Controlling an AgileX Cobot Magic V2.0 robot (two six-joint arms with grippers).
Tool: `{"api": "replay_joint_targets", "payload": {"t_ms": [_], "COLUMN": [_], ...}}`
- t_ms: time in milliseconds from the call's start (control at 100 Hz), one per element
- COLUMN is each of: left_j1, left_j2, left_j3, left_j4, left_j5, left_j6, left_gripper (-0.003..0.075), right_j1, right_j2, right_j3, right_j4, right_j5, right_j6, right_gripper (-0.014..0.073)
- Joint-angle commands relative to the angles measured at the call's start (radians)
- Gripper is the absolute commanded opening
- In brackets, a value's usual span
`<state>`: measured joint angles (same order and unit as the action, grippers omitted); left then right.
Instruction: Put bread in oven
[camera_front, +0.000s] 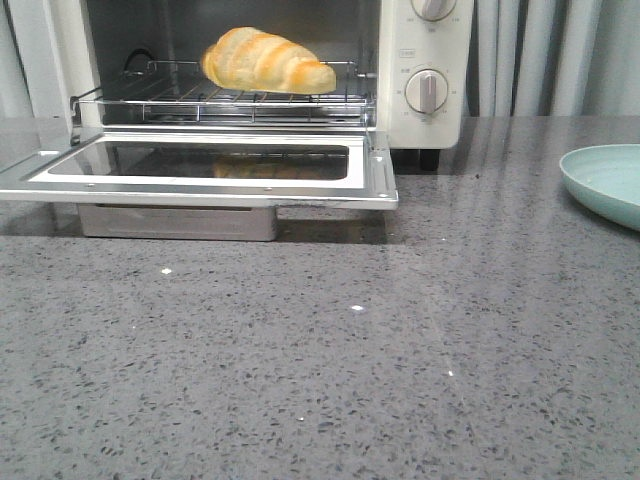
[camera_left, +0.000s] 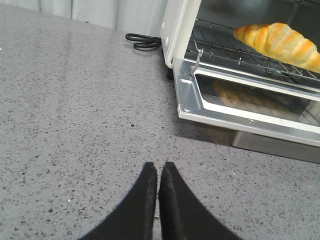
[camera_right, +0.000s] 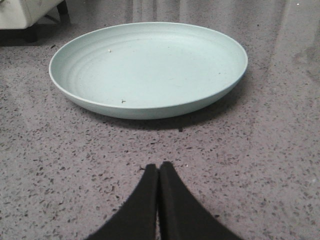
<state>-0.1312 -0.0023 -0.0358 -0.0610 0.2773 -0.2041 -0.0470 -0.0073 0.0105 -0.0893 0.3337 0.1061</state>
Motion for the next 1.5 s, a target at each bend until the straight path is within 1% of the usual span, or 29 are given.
{"api": "replay_joint_targets", "payload": {"t_ms": [0, 60, 100, 220, 300, 410, 530, 560, 790, 1490], "left_j1": [0.0, 0.0, 0.0, 0.008, 0.04, 0.083, 0.114, 0.121, 0.161, 0.161], "left_j2": [-0.026, -0.026, -0.026, -0.026, -0.026, -0.026, -0.028, -0.028, -0.028, -0.028], "left_j3": [-0.029, -0.029, -0.029, -0.029, -0.023, 0.01, 0.06, 0.06, 0.06, 0.059], "left_j4": [-0.01, -0.008, 0.035, 0.121, 0.179, 0.211, 0.209, 0.209, 0.218, 0.204], "left_j5": [-0.08, -0.08, -0.076, -0.036, -0.025, -0.025, -0.039, -0.022, -0.021, -0.01], "left_j6": [0.003, 0.003, 0.028, 0.028, 0.028, 0.028, 0.028, 0.028, 0.016, 0.016], "left_gripper": [-0.0021, -0.0021, -0.0021, -0.0022, -0.0021, -0.0021, -0.0021, -0.0021, -0.0021, -0.0021], "right_j1": [-0.008, -0.008, -0.008, -0.008, -0.008, -0.008, -0.008, -0.008, -0.008, -0.008], "right_j2": [-0.005, -0.005, -0.005, -0.005, -0.005, -0.005, -0.005, -0.005, -0.005, -0.005], "right_j3": [0.024, 0.024, 0.024, 0.024, 0.024, 0.024, 0.024, 0.024, 0.024, 0.024], "right_j4": [-0.005, -0.005, -0.005, -0.005, -0.005, -0.005, -0.005, -0.005, -0.005, -0.005], "right_j5": [-0.024, -0.024, -0.024, -0.024, -0.024, -0.024, -0.024, -0.024, -0.024, -0.024], "right_j6": [-0.005, -0.005, -0.005, -0.005, -0.005, -0.005, -0.005, -0.005, -0.005, -0.005], "right_gripper": [-0.0048, -0.0048, -0.0048, -0.0048, -0.0048, -0.0048, -0.0048, -0.0048, -0.0048, -0.0048]}}
